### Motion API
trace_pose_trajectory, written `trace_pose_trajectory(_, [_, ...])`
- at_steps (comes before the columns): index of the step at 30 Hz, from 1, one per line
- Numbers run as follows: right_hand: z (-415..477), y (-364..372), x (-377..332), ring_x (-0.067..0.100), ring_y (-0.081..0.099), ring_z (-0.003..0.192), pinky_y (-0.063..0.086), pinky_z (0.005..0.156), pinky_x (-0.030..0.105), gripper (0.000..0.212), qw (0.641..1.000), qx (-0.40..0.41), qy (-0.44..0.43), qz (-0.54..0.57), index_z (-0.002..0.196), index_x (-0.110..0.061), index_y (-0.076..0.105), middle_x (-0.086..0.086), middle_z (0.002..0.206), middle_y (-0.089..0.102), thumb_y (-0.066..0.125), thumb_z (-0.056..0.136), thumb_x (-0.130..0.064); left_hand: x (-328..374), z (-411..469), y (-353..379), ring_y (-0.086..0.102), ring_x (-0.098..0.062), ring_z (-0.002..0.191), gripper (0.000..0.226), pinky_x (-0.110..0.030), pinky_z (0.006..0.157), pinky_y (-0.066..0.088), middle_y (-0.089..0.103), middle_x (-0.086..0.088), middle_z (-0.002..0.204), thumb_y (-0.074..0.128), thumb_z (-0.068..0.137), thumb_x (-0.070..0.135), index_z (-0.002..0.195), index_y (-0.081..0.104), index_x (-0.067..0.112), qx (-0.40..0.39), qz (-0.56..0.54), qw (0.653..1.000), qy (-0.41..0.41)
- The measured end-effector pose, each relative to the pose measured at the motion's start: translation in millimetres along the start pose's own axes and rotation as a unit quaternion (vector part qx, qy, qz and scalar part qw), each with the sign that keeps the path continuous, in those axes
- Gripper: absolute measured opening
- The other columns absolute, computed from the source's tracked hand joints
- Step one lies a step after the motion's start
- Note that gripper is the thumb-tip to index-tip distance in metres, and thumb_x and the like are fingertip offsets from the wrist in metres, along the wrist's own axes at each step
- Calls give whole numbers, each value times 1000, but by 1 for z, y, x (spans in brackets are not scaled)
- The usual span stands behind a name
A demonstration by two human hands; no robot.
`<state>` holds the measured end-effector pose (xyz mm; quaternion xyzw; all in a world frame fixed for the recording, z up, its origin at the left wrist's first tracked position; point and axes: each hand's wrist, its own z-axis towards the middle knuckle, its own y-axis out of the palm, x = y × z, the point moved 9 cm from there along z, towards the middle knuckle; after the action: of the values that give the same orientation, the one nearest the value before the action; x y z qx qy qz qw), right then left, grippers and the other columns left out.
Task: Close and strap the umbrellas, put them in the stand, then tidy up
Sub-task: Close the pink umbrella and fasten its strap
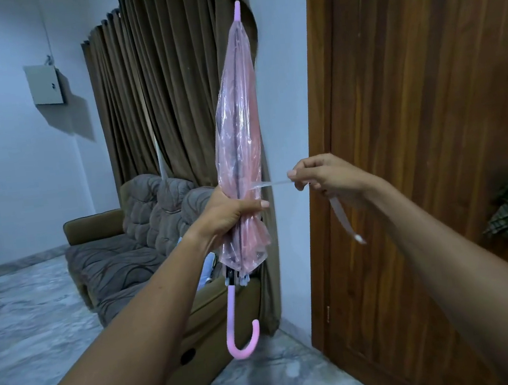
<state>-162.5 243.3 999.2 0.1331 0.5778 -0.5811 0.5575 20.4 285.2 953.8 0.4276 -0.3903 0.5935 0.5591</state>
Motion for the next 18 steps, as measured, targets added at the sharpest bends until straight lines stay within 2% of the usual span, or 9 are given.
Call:
trace_pose_trajectory(2, [-1, -1, 2, 11, 43, 68, 36, 62, 25, 23, 999, 1, -3, 39, 98, -7, 73, -1, 84, 67, 71, 92, -29, 0, 0, -6, 70, -13, 63, 39, -25, 61, 57, 68, -5, 76, 77, 75, -10, 110, 62, -1, 14, 6, 1000, -2])
trace_pose_trajectory(4, [-1, 2, 3, 12, 53, 72, 46, 66, 28, 18, 998, -6, -12, 54, 108, -14, 76, 3, 87, 68, 74, 90, -18, 1, -2, -9, 68, -12, 60, 33, -25, 58, 56, 68, -3, 70, 73, 76, -13, 105, 63, 1, 21, 5, 1000, 0])
trace_pose_trajectory(6, [-1, 5, 4, 15, 59, 73, 53, 70, 29, 19, 999, 1, -11, 47, 106, -13, 77, 8, 87, 69, 75, 88, -10, 2, -3, -9, 67, -13, 57, 26, -24, 56, 55, 67, 1, 62, 71, 79, -13, 96, 63, 4, 13, -9, 1000, 0])
trace_pose_trajectory(8, [-1, 6, 6, 17, 59, 71, 53, 68, 25, 15, 999, 23, -10, 47, 101, -4, 77, 18, 87, 68, 76, 87, -5, 3, -4, -8, 64, -13, 56, 21, -25, 55, 55, 64, 2, 60, 69, 80, -11, 89, 63, 7, 2, -20, 1000, 0])
trace_pose_trajectory(10, [-1, 5, 9, 18, 59, 70, 53, 66, 24, 10, 997, 47, -5, 60, 95, -4, 79, 25, 89, 69, 76, 87, -5, 3, -5, -7, 63, -13, 56, 20, -27, 56, 56, 62, 2, 60, 68, 81, -10, 87, 63, 7, -7, -28, 1000, 0])
trace_pose_trajectory(12, [0, 7, 15, 19, 56, 73, 54, 67, 24, 6, 994, 48, 7, 94, 89, -11, 82, 19, 94, 74, 77, 86, -9, 4, -8, -5, 61, -13, 55, 18, -27, 57, 56, 60, 1, 60, 65, 82, -11, 89, 62, 6, -16, -34, 999, 1])
trace_pose_trajectory(14, [1, 11, 22, 14, 48, 72, 48, 61, 19, 8, 990, 34, 29, 133, 86, -17, 83, 6, 91, 75, 76, 87, -13, 7, -11, -3, 60, -13, 55, 17, -26, 56, 56, 59, -1, 62, 64, 82, -10, 90, 60, 4, -27, -39, 999, 1])
trace_pose_trajectory(16, [1, 13, 27, 9, 41, 70, 37, 53, 16, 13, 987, 26, 46, 154, 88, -16, 84, -3, 86, 71, 71, 90, -16, 9, -14, -1, 60, -14, 56, 18, -26, 57, 56, 58, -3, 64, 66, 76, -5, 91, 60, 4, -40, -47, 998, 2])
trace_pose_trajectory(18, [2, 14, 33, 10, 36, 68, 30, 52, 19, 18, 983, 26, 63, 170, 87, -12, 83, -3, 87, 66, 66, 92, -14, 10, -14, -1, 60, -15, 58, 24, -27, 58, 57, 58, -3, 66, 66, 70, 0, 93, 60, 3, -45, -54, 998, 0])
